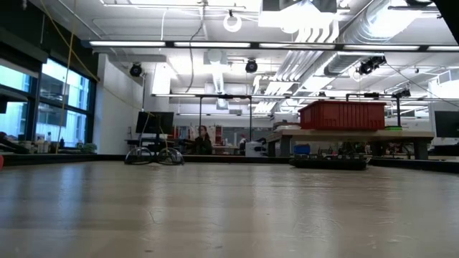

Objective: Coil cords
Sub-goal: Coil the black wire on the black spool

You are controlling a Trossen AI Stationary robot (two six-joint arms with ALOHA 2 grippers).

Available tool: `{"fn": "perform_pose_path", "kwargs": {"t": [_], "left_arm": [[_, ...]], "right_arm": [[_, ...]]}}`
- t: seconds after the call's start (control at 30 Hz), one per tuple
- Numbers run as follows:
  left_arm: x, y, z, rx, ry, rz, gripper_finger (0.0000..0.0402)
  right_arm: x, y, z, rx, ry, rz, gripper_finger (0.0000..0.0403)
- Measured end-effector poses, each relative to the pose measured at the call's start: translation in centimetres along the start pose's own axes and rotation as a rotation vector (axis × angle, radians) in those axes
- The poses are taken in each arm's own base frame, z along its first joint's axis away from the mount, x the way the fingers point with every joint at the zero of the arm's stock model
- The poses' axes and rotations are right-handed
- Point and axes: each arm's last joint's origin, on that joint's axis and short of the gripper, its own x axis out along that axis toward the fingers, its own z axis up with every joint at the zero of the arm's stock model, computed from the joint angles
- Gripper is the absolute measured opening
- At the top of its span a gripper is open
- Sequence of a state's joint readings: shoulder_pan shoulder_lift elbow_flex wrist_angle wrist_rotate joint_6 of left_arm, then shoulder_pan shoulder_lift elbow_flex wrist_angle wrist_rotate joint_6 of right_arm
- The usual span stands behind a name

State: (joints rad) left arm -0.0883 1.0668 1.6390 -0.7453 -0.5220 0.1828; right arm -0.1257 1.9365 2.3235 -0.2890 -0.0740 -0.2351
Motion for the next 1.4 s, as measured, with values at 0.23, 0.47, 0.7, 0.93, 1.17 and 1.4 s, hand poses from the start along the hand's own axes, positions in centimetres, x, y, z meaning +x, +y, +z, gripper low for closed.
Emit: {"fn": "perform_pose_path", "kwargs": {"t": [0.23, 0.47, 0.7, 0.93, 1.17, 1.4], "left_arm": [[-0.5, -0.7, 1.1, 0.046, -0.101, -0.040, 0.0001], [-0.8, -1.1, 1.2, 0.037, -0.114, -0.058, 0.0001], [-1.3, -0.8, 1.7, -0.073, -0.161, -0.057, 0.0001], [-1.7, -0.6, 2.3, -0.181, -0.222, -0.090, 0.0001], [-1.8, -0.5, 3.0, -0.225, -0.297, -0.113, 0.0001], [-1.9, -0.4, 3.0, -0.228, -0.301, -0.111, 0.0001]], "right_arm": [[0.0, -0.2, -0.1, 0.091, 0.021, -0.075, 0.0021], [-0.1, -0.1, -0.4, 0.178, 0.063, -0.065, 0.0119], [-0.3, 0.9, -1.6, 0.302, 0.184, 0.113, 0.0167], [-0.4, 1.9, -2.0, 0.286, 0.246, 0.132, 0.0170], [-0.3, 2.3, -1.9, 0.256, 0.241, 0.098, 0.0170], [-0.3, 2.2, -1.9, 0.246, 0.244, 0.073, 0.0149]]}}
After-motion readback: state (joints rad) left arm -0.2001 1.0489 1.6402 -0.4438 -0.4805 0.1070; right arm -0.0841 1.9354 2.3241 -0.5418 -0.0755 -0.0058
